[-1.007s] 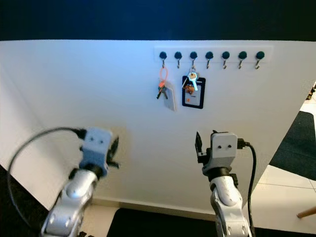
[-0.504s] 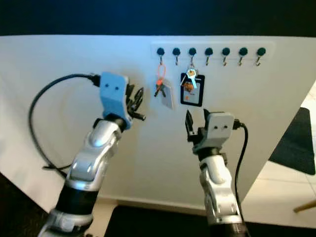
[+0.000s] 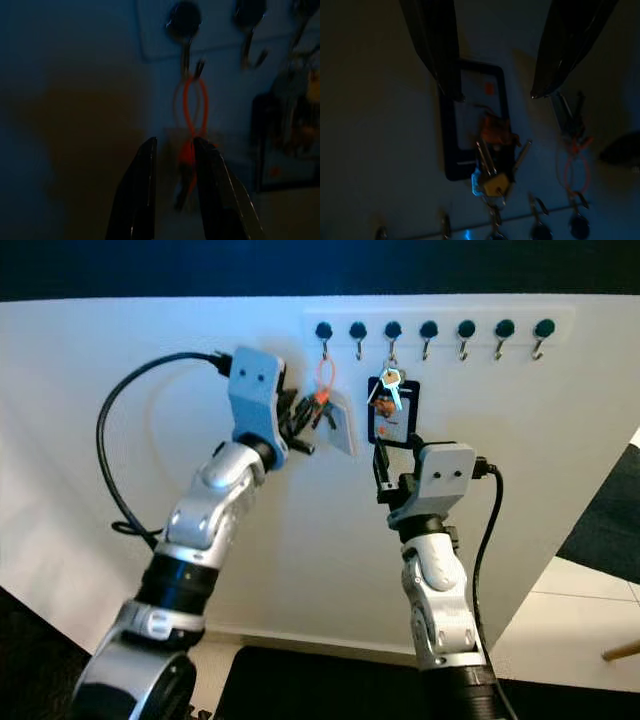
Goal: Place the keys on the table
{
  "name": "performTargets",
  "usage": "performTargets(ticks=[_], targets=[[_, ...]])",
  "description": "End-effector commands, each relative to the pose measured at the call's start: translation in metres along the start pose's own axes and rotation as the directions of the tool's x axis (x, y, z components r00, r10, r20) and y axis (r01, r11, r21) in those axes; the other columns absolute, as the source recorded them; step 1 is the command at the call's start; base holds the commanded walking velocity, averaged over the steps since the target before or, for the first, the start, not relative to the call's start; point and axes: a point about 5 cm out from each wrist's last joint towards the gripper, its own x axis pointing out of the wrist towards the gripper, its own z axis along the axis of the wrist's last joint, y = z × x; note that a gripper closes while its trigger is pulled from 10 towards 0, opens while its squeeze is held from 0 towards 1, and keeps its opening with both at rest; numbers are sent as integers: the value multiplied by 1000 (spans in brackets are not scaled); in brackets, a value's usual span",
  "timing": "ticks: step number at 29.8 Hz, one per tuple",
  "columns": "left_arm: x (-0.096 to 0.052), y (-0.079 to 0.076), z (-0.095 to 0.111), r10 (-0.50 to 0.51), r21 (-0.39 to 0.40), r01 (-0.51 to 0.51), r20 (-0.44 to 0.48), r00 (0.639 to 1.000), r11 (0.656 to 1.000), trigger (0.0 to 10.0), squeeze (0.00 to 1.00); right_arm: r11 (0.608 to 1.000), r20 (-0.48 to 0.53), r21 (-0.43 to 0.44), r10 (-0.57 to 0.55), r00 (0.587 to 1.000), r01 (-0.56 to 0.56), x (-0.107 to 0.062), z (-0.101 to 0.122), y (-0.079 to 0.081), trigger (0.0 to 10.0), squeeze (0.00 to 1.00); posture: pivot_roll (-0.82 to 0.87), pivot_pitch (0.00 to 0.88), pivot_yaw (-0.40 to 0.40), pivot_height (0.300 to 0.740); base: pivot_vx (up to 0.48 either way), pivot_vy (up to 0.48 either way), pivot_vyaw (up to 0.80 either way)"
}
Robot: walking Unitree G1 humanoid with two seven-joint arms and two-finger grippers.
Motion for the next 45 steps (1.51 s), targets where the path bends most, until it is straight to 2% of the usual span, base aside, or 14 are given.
performTargets(ticks=[1, 7, 16, 19, 24, 31, 42, 43, 45], targets=[[2, 3, -1, 7, -17, -7, 4, 1000, 1000, 10000, 0, 1000, -6, 6, 3, 1000, -3, -4, -2, 0, 10000, 0, 26, 225, 117, 740, 0, 0, 0], [11, 5, 14, -18, -62, 20, 47, 999, 998, 10000, 0, 1000, -5, 1, -4, 1000, 4, -7, -1, -1, 10000, 0, 16, 227, 128, 740, 0, 0, 0], [14, 6, 20, -38, -71, 43, 70, 997, 997, 10000, 0, 1000, -11, -2, -8, 1000, 8, -9, -2, -2, 10000, 0, 14, 225, 130, 740, 0, 0, 0], [12, 18, 23, -23, -86, 31, 88, 996, 996, 10000, 0, 1000, -11, -8, -10, 1000, 10, -9, -2, -4, 10000, 0, 15, 224, 125, 740, 0, 0, 0], [11, 23, 22, -21, -84, 28, 86, 996, 996, 10000, 0, 1000, -12, -8, -8, 1000, 8, -8, -2, -4, 10000, 0, 18, 223, 122, 740, 0, 0, 0], [15, 15, 13, -38, -82, 43, 61, 997, 996, 10000, 0, 1000, -9, -5, -3, 1000, 3, -7, -2, -2, 10000, 0, 12, 223, 124, 740, 0, 0, 0], [18, 7, 12, -59, -98, 65, 61, 996, 993, 10000, 0, 1000, -10, -11, -8, 1000, 7, -8, -2, -4, 10000, 0, 6, 219, 130, 740, 0, 0, 0], [18, 7, 12, -61, -100, 67, 62, 996, 993, 9176, 0, 1000, -10, -12, -8, 1000, 8, -8, -2, -4, 10000, 0, 6, 217, 129, 740, 0, 0, 0], [18, 7, 11, -63, -100, 69, 62, 996, 993, 9176, 0, 1000, -10, -12, -8, 1000, 8, -8, -2, -4, 10000, 0, 7, 216, 129, 740, 0, 0, 0]])
